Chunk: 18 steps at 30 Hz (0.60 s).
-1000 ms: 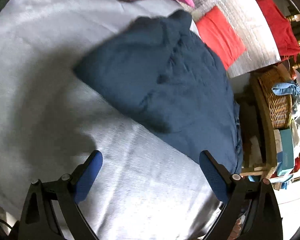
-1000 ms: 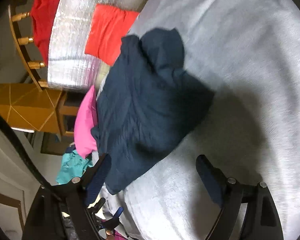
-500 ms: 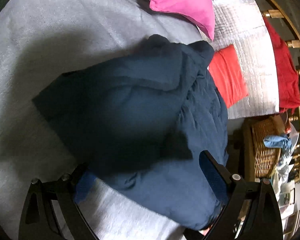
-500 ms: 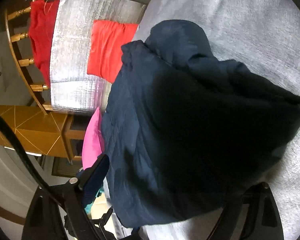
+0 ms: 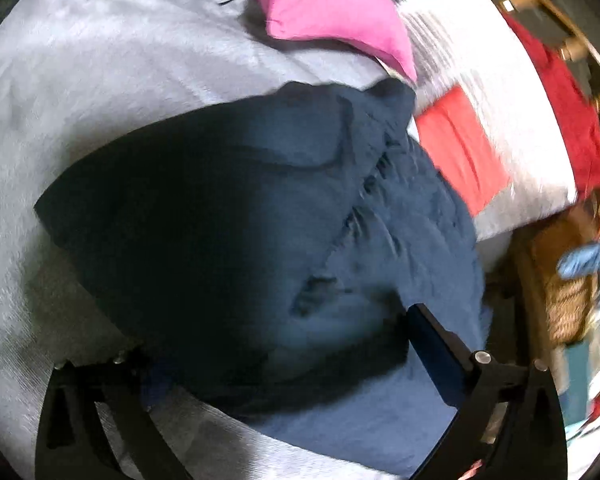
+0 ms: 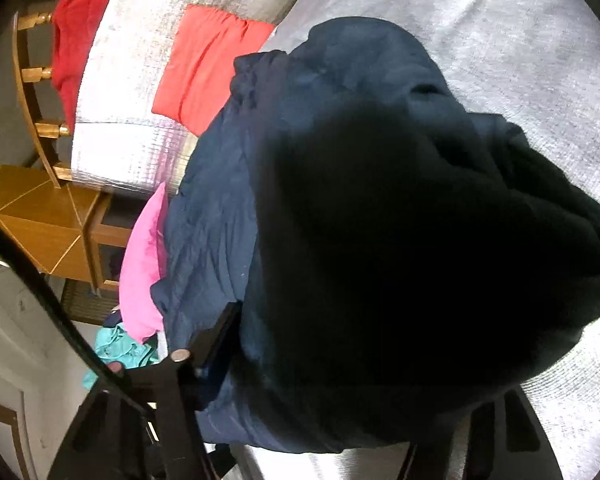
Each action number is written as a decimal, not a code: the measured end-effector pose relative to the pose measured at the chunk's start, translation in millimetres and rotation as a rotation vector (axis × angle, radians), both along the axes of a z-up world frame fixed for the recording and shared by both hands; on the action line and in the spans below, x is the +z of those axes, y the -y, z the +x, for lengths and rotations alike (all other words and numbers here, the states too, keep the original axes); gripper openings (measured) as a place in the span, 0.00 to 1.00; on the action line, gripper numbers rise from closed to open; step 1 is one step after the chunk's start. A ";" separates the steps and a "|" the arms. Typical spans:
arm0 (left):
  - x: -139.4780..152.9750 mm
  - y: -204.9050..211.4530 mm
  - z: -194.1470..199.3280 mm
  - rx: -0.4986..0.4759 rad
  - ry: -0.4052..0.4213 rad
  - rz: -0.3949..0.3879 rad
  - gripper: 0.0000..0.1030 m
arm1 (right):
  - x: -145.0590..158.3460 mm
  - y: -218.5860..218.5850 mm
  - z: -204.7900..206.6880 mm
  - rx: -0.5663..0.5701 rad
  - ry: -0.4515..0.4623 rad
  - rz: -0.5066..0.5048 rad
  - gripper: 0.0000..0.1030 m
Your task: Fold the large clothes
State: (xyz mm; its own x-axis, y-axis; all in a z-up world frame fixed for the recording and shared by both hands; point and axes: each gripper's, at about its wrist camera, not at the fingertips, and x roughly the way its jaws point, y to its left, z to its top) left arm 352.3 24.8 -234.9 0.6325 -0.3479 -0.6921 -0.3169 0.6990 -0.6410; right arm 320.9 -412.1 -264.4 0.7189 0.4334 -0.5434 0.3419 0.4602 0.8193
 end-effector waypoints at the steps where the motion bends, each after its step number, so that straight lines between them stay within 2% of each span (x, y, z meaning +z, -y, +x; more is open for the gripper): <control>1: -0.6 1.9 2.9 -0.006 0.000 0.010 1.00 | 0.6 -1.0 0.0 -0.003 -0.001 -0.011 0.60; 6: -3.2 -5.4 0.3 0.010 0.022 -0.031 0.99 | 8.7 -6.6 -0.7 -0.003 0.002 -0.092 0.51; 8: -1.8 -6.7 -2.4 0.018 0.027 -0.009 0.85 | 16.1 -9.2 -2.9 -0.009 0.010 -0.140 0.48; 10: -1.0 -11.9 -6.2 0.032 0.040 -0.020 0.59 | 24.2 -14.6 -5.0 -0.010 0.022 -0.200 0.46; 11: -0.5 -14.7 -7.1 0.028 0.052 -0.038 0.55 | 25.7 -16.3 -5.7 -0.011 0.027 -0.217 0.44; 15: 5.3 -17.7 -11.4 -0.002 0.078 -0.032 0.34 | 30.0 -17.9 -10.8 -0.018 0.046 -0.245 0.41; 18: 13.3 -17.5 -16.8 -0.028 0.108 -0.020 0.28 | 34.3 -18.3 -18.6 -0.028 0.058 -0.267 0.39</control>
